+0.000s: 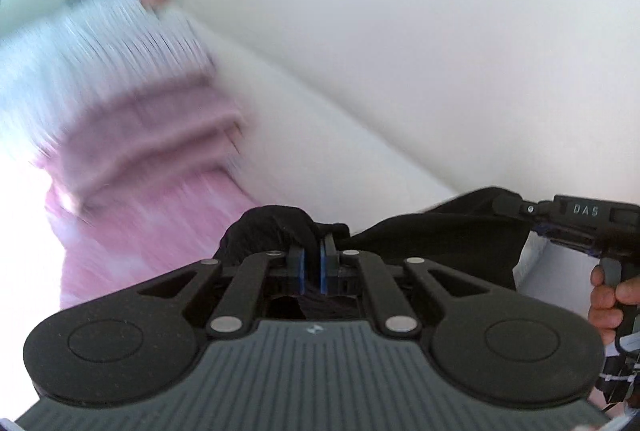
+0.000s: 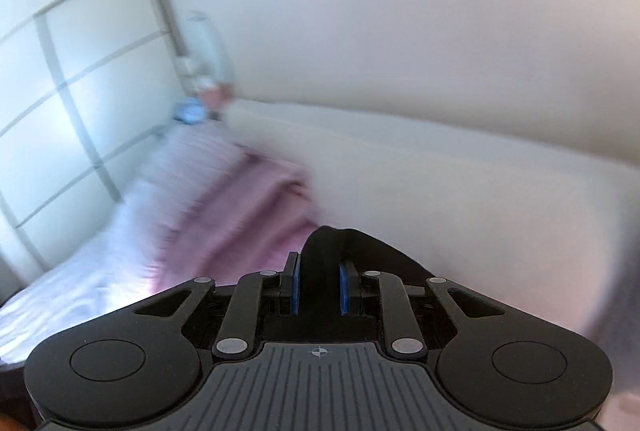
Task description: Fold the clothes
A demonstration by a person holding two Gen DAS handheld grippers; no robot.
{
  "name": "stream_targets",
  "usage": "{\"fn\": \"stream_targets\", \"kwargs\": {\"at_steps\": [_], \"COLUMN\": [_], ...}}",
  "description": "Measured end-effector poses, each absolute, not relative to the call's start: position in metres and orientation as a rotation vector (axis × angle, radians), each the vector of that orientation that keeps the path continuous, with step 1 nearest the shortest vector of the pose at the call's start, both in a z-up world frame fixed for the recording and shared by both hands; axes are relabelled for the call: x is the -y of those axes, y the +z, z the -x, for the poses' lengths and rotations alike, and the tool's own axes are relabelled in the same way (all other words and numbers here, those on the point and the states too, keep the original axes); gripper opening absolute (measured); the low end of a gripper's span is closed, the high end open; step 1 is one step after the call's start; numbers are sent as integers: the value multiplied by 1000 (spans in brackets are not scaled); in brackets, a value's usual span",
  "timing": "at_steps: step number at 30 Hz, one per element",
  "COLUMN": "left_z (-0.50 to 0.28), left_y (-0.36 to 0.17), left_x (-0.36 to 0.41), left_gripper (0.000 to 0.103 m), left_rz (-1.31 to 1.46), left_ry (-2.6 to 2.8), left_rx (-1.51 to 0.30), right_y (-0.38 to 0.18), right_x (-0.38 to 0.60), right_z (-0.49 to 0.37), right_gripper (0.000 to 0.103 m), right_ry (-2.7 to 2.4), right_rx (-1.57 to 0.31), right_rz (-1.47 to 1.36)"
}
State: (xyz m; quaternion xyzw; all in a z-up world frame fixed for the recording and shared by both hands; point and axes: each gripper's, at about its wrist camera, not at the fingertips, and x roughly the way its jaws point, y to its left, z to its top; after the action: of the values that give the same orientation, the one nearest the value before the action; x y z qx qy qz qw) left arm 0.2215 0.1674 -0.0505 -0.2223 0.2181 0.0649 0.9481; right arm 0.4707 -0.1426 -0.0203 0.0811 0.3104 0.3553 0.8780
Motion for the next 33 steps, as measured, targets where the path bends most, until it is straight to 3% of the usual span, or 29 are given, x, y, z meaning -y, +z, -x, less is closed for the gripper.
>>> {"fn": "stream_targets", "kwargs": {"at_steps": [15,22,27,31,33], "left_z": [22,72,85,80,80], "left_y": [107,192,245,237,210], "left_x": [-210,-232,-234,-235,-243], "left_gripper": [4,4,4,5,9], "left_rz": [306,141,51,129,243], "left_ry": [619,775,823,848,857], "left_rx": [-115,-17,24,-64,-182], "right_y": [105,154,176,181,166], "right_x": [-19,-45,-50,-46,-57], "right_z": [-261,-194,-206,-205,-205], "right_gripper": [17,17,17,17,24], "right_ry": [1342,1559,1575,1595,1593], "right_rx": [-427,-327,-267,-312,-421], "right_rz": [-154,-223,-185,-85,105]}}
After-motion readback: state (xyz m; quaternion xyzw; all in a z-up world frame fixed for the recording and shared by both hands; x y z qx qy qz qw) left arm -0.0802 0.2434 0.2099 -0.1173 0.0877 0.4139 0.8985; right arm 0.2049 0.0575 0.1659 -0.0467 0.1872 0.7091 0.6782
